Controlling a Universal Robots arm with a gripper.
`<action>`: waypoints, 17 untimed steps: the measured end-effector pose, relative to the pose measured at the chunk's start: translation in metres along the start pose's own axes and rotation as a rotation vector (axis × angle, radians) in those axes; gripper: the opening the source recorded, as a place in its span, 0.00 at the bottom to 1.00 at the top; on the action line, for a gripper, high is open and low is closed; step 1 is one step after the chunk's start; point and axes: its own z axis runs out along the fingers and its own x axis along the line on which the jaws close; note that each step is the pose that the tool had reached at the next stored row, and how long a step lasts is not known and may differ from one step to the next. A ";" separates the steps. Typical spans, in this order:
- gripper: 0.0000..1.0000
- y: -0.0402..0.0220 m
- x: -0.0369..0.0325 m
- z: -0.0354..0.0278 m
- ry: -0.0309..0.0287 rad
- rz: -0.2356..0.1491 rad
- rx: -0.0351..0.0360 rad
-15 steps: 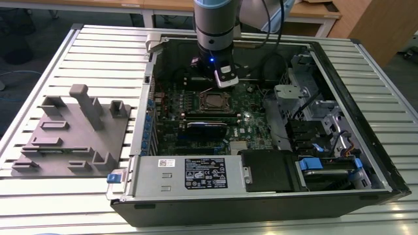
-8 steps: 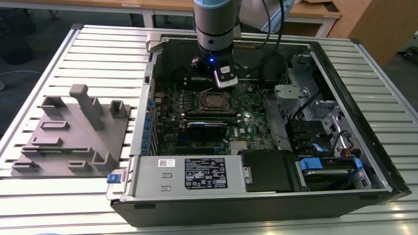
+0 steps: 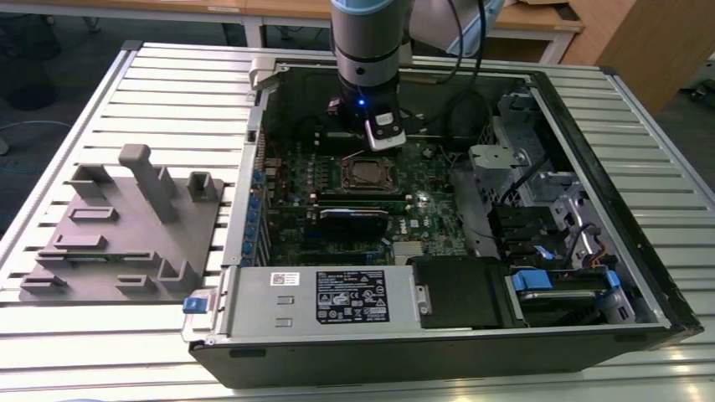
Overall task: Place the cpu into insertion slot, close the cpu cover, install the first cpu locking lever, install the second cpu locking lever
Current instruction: 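Install the first cpu locking lever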
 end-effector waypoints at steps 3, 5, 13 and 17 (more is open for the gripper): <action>0.10 0.0000 0.0002 0.0002 -0.0029 0.011 0.0008; 0.10 -0.0002 0.0005 0.0004 -0.0047 0.018 0.0012; 0.10 -0.0013 0.0037 0.0008 -0.0077 0.030 0.0007; 0.10 -0.0010 0.0039 0.0016 -0.0099 0.036 0.0007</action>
